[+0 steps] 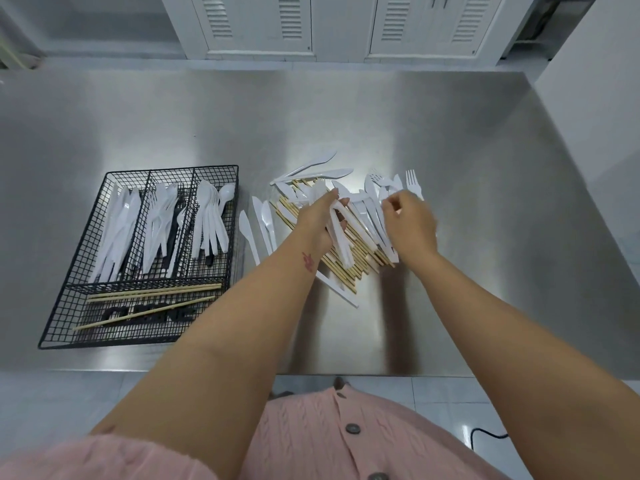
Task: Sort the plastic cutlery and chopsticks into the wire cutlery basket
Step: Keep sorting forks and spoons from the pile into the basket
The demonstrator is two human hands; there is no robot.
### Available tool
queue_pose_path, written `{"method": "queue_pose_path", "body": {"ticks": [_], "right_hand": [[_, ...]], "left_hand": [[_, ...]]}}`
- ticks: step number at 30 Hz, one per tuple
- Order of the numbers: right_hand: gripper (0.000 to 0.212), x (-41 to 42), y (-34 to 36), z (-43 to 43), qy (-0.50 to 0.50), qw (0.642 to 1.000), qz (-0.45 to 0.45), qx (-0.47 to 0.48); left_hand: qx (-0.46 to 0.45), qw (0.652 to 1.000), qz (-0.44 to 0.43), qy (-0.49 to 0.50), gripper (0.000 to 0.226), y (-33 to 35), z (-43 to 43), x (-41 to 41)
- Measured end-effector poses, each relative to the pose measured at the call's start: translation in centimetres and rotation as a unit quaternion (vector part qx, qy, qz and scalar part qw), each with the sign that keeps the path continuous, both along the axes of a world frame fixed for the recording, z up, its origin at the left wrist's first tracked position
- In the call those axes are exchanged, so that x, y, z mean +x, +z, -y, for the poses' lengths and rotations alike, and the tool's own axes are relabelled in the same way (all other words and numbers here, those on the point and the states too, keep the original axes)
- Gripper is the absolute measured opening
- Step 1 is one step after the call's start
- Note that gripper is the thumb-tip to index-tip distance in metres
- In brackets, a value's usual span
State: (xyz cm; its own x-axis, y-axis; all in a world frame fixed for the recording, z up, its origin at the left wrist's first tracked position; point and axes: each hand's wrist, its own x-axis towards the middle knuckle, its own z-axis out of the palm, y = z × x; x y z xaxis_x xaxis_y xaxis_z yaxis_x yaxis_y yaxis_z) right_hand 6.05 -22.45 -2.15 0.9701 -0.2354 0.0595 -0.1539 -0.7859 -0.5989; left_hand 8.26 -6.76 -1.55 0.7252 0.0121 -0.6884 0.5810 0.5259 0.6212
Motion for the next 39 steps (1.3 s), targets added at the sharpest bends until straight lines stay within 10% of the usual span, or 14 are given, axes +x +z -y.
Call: {"method": "queue_pose_path", "body": {"ticks": [4,11,32,39], "right_hand": [[0.04,1.4,-1.9,4.0,-0.147,0.979,-0.076,-0.117],[0.038,4.0,-3.4,5.5,-0.089,0.973,-0.114,-0.181],[0.023,2.8,-1.2,-0.5,0.08,0.994,-0.001,-0.074],[0.019,1.3,0.0,-3.6,0.134,0.991,-0.002,-0.022]], "left_hand": [[-0.027,1.0,-0.001,0.004,0.022,-0.1,0.2,0.7],[-0.045,0.999,-0.018,0.01,0.016,0.7,0.1,1.4],[-0.008,0.999,0.014,0.05,0.054,1.1,-0.4,2.2],[-0.02,0.997,0.017,0.079,0.011,0.3,-2.5,1.9]]}}
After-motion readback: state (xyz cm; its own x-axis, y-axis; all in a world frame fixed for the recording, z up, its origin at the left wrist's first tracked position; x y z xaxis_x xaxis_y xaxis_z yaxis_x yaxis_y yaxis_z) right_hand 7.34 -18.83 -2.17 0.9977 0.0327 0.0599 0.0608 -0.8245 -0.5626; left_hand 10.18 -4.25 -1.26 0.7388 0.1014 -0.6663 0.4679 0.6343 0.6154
